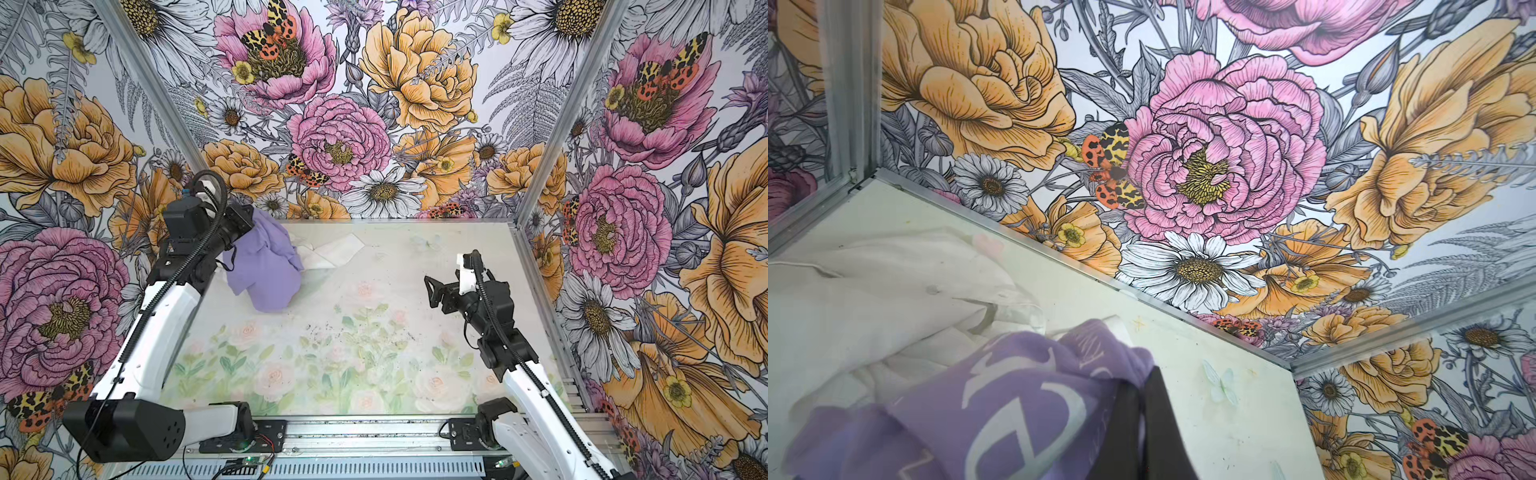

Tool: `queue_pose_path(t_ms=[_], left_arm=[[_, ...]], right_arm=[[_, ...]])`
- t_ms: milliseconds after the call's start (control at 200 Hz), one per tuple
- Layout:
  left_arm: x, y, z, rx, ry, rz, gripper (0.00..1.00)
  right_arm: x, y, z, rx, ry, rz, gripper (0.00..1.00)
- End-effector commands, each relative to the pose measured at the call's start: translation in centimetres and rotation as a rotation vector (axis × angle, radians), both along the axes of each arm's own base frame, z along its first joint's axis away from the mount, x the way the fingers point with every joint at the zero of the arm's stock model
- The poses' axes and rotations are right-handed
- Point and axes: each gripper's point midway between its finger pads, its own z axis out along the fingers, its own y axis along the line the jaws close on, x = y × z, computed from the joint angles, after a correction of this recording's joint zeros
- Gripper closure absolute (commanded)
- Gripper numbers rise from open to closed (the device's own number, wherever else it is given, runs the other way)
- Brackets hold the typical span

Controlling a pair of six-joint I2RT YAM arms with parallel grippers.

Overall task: Pick out a specific cloth from the pile
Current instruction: 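Lift the lavender shirt with the left gripper clear of the white cloth, then carry the lavender shirt with the left gripper toward the right arm's side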

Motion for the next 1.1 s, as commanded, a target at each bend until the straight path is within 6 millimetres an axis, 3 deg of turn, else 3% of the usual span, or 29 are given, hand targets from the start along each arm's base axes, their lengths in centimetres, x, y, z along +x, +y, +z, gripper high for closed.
queue_pose_path(t_ms=[0, 505, 836, 1096], left_arm=[[-1.4, -1.6, 4.9, 0.017, -0.133, -0.069, 1.0], [-2.4, -8.0, 7.8, 0.011, -0.195, -0.222, 1.0], [-1.7, -13.6, 7.6, 0.006, -0.187, -0.308, 1.0], [-0.6, -19.1, 6.9, -0.008, -0.183, -0.394, 1.0]], right_arm=[[0.3, 0.6, 2.3, 0.023, -0.057, 0.003, 0.06], [0.7, 4.8, 3.4, 0.022, -0.08, 0.093, 0.08], [0.5, 6.8, 3.6, 0.002, -0.092, 0.127, 0.08], [0.4, 6.4, 3.4, -0.028, -0.094, 0.106, 0.08]])
